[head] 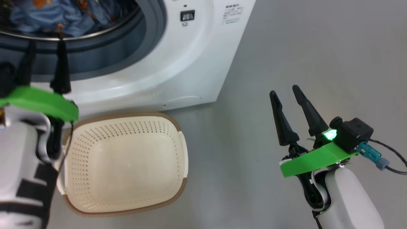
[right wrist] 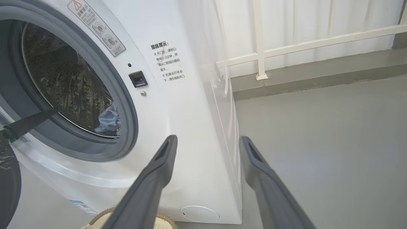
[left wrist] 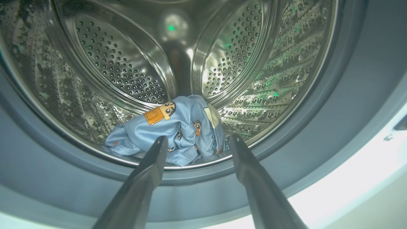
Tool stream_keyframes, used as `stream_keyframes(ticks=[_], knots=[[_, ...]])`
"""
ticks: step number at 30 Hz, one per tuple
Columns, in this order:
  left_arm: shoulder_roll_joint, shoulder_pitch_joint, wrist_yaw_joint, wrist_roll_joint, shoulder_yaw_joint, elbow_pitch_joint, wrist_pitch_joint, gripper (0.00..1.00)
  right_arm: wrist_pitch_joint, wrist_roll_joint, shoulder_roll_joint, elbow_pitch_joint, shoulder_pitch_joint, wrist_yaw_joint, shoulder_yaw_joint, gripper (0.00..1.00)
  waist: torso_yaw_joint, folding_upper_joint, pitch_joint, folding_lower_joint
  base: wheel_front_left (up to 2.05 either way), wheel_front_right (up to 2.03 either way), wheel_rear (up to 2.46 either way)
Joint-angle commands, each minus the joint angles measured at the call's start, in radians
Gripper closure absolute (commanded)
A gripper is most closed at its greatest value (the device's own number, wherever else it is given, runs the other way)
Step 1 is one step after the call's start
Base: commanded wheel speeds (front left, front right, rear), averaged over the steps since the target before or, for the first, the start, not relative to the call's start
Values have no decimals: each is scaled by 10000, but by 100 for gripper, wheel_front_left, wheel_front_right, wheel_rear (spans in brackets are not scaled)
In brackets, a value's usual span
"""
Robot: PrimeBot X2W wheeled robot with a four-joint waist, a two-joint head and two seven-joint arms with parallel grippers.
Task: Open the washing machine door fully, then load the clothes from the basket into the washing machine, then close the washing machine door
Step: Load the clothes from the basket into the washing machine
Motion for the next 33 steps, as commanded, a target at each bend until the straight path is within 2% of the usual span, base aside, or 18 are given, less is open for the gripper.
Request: stream_keyframes(ticks=[1, 12, 24, 33], knots=[[355, 355, 108, 68, 421, -493, -61, 0, -48, -115, 51, -157, 230, 16, 187, 0, 270, 0, -518, 0, 0, 0, 0], [-115, 3344, 545, 398, 1368, -2975, -62, 0, -48, -127, -123, 96, 635, 16, 118, 0, 639, 0, -1876, 0, 0, 0, 0], [-811, 6137, 746, 834, 2056, -4393, -62, 0, -48, 76, -405, 188, 1262, 16, 117, 0, 918, 0, -3052, 0, 0, 0, 0], [-1222, 7246, 701, 1227, 2389, -4990, -62, 0, -48, 162, -604, 163, 1747, 16, -20, 0, 1173, 0, -3376, 0, 0, 0, 0]])
